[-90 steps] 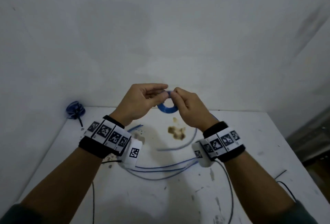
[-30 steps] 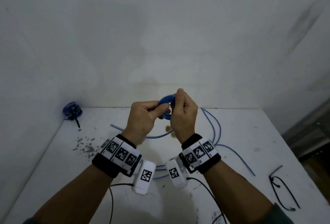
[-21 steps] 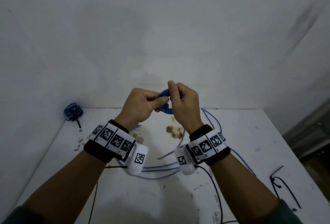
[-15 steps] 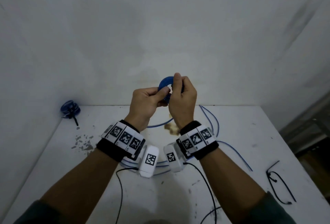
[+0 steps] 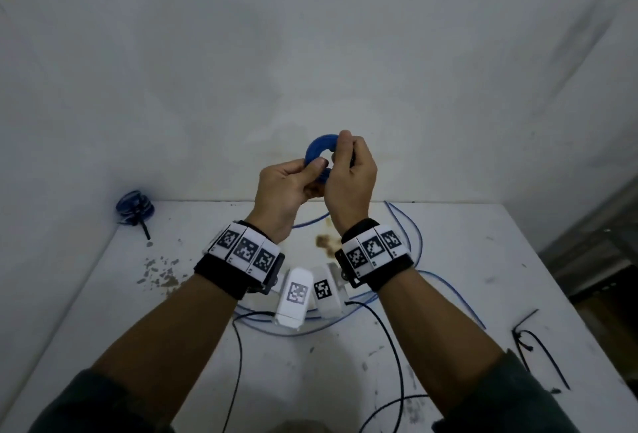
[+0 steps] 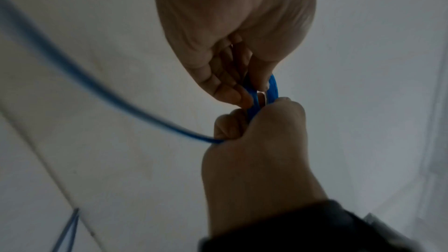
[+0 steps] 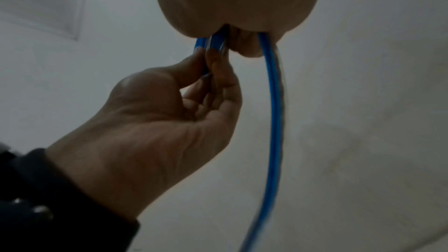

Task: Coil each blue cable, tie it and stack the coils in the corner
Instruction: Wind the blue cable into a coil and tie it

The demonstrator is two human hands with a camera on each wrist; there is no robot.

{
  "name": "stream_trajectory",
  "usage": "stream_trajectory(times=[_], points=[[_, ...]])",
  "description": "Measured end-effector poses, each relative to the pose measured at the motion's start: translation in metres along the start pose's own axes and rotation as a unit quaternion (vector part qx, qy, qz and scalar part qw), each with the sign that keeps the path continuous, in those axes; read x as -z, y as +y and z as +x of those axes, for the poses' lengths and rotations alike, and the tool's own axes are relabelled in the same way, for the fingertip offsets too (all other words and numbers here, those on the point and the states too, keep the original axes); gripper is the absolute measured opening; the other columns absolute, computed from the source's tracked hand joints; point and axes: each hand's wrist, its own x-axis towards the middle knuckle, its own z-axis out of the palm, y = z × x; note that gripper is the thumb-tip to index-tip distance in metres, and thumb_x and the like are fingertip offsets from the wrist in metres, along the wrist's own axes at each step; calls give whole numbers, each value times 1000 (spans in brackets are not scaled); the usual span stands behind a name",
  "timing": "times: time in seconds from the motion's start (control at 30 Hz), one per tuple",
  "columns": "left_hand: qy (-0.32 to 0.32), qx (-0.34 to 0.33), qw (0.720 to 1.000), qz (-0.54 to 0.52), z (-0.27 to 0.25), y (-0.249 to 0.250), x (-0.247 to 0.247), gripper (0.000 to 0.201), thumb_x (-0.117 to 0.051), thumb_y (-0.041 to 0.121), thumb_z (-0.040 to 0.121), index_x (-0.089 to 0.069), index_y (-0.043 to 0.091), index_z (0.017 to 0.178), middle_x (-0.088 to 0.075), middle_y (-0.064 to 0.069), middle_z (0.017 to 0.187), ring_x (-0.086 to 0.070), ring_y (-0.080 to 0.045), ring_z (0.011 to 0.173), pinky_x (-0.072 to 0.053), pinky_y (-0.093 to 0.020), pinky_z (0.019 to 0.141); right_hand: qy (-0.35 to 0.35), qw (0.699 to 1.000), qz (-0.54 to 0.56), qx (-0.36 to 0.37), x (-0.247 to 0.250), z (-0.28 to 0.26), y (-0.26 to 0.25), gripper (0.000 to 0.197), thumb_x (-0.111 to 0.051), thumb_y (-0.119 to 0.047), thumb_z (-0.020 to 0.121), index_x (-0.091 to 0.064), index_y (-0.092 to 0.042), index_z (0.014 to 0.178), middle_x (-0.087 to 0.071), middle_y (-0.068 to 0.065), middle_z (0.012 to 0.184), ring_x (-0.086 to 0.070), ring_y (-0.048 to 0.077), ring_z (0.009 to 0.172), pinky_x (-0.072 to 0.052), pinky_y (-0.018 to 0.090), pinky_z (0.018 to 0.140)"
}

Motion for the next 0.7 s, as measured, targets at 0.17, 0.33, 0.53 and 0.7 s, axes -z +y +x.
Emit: stream_trajectory(times=[0.17, 0.33, 0.53, 0.7], points=[[-50, -3, 990, 136, 4, 12, 23, 18, -66, 19, 92, -75, 5, 98, -74, -16, 91, -67, -20, 75, -54, -27, 66, -158, 980, -116, 40, 12, 12, 5, 38, -46, -20, 104, -43, -11, 67, -40, -3, 58, -34, 6, 53, -31, 21, 55], [-14, -57, 993, 101, 5, 16, 18, 15, -65, 8, 92, -73, -1, 101, -73, -20, 92, -71, -28, 83, -60, -35, 74, -112, 992, -61, 22, 5, 5, -1, 35, -51, -25, 103, -59, -3, 76, -48, -5, 62, -41, 5, 57, -36, 20, 58], [-29, -13, 999, 12, -7, 7, 19, 22, -64, 12, 92, -71, -4, 104, -74, -17, 94, -72, -25, 86, -58, -30, 76, -99, 993, -51, 42, 3, -5, 3, 35, -45, -20, 104, -47, -18, 69, -46, -10, 62, -42, 6, 58, -38, 24, 58], [-85, 12, 991, 99, -10, 11, 45, 22, -70, 23, 81, -75, 4, 91, -74, -13, 87, -68, -20, 78, -56, -25, 68, -292, 937, -175, 77, 24, 12, 6, 36, -46, -24, 104, -46, -28, 68, -51, -11, 63, -53, 23, 63, -40, 33, 61]])
